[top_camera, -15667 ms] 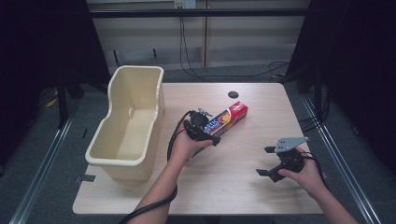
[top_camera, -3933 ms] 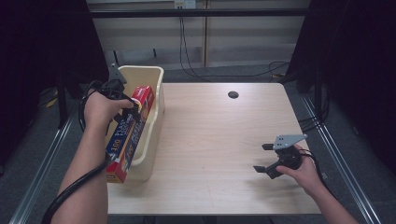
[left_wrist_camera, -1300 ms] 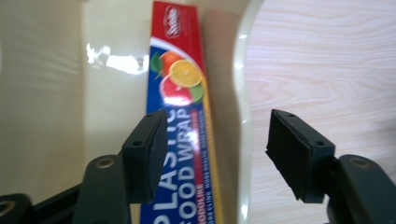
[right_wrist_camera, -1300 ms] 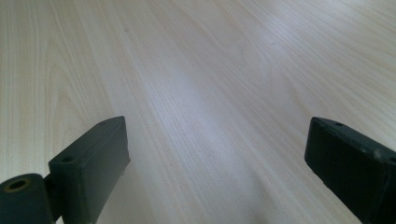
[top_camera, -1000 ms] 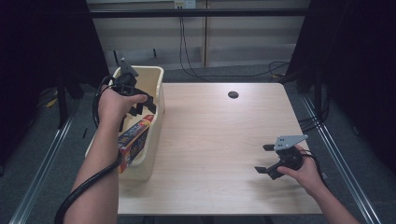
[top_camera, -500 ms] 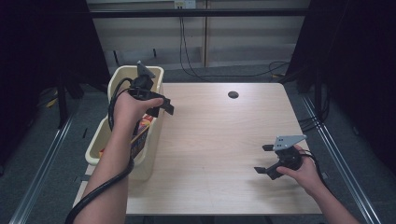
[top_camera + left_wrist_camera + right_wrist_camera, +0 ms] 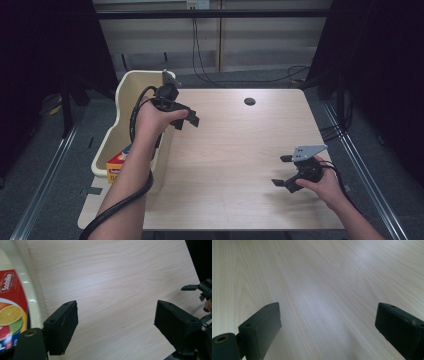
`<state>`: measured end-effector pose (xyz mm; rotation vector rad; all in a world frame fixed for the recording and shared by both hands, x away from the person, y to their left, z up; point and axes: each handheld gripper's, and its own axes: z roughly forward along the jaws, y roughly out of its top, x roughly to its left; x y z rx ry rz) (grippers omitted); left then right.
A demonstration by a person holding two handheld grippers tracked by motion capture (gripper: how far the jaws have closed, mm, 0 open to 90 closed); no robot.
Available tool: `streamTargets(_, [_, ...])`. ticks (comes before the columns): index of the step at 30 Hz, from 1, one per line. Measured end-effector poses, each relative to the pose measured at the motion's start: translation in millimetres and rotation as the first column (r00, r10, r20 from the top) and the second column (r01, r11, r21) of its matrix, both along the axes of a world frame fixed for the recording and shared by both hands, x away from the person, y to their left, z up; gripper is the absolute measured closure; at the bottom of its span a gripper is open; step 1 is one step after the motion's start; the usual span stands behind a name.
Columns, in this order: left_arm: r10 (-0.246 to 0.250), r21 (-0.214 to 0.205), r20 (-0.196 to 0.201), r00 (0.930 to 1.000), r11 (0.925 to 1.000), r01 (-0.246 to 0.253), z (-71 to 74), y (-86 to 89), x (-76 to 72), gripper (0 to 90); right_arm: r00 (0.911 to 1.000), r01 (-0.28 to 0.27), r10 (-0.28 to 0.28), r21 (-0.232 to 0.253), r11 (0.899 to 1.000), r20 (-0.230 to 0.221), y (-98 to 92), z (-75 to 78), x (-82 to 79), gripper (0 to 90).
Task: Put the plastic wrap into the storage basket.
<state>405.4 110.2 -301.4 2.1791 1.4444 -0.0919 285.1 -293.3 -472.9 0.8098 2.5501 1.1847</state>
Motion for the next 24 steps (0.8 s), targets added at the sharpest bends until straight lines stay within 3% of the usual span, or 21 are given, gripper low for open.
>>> streamTargets(24, [-0.099, -0.030, 0.019, 0.9949, 0.9946, 0.100, -31.2, -38.7, -9.6, 17.3, 1.0000, -0.001, 0.001, -0.009, 1.000, 0.003, 0.7, -1.7, 0.1, 6.2])
